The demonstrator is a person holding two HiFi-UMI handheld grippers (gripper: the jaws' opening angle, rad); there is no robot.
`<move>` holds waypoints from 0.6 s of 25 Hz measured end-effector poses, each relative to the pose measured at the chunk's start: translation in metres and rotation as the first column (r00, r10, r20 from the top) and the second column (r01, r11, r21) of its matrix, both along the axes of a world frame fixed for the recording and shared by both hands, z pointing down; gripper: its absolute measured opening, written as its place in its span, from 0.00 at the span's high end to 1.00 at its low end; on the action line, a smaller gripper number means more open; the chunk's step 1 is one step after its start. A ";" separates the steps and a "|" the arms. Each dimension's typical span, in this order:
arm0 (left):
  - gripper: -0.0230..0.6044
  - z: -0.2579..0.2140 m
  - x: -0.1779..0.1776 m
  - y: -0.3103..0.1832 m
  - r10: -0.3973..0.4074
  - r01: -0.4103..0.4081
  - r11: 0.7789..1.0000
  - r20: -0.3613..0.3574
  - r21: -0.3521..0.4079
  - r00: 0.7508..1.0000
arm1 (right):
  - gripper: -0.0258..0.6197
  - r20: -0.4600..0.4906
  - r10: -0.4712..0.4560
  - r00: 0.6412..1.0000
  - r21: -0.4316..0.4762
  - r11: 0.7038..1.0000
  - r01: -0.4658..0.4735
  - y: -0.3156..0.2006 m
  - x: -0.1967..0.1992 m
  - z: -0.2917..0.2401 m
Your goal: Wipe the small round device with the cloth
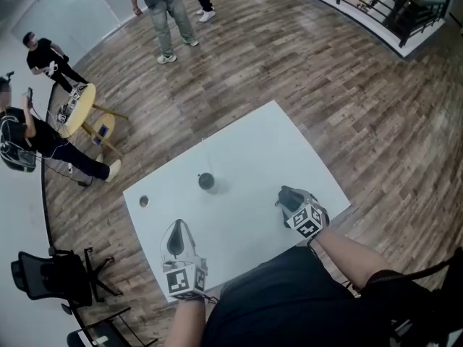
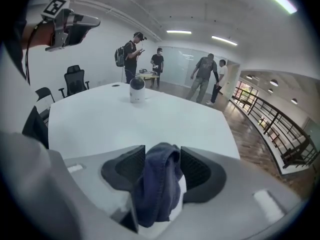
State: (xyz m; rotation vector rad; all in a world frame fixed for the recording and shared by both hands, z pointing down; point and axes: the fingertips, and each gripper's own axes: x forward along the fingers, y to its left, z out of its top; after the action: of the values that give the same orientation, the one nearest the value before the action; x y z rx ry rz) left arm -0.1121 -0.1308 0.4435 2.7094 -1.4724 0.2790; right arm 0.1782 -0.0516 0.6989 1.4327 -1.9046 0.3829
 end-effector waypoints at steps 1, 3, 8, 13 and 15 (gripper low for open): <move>0.96 0.001 0.000 -0.001 0.001 -0.001 1.000 -0.004 0.002 1.000 | 0.61 0.000 0.003 1.000 0.022 1.000 -0.003 -0.005 0.001 -0.007; 0.96 -0.001 0.000 -0.003 -0.003 0.003 1.000 -0.014 0.001 1.000 | 0.61 0.005 0.009 1.000 0.074 0.997 -0.009 -0.015 -0.002 -0.025; 0.96 -0.007 -0.007 -0.006 -0.001 0.001 1.000 -0.025 0.018 1.000 | 0.61 -0.014 -0.003 1.000 0.279 0.960 0.007 -0.046 -0.025 -0.095; 0.96 -0.020 -0.012 -0.014 -0.006 0.008 0.999 -0.045 0.051 0.999 | 0.61 -0.010 -0.051 0.999 0.462 0.885 0.050 -0.079 -0.057 -0.174; 0.96 -0.019 -0.016 -0.015 -0.003 0.006 0.998 -0.053 0.062 0.999 | 0.61 0.014 -0.068 0.998 0.517 0.854 0.050 -0.087 -0.072 -0.203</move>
State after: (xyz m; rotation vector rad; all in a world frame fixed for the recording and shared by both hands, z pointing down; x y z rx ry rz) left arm -0.1284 -0.1457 0.4249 2.7382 -1.4976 0.1620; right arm 0.1067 -0.1382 0.4955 1.7018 -2.1743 -0.1606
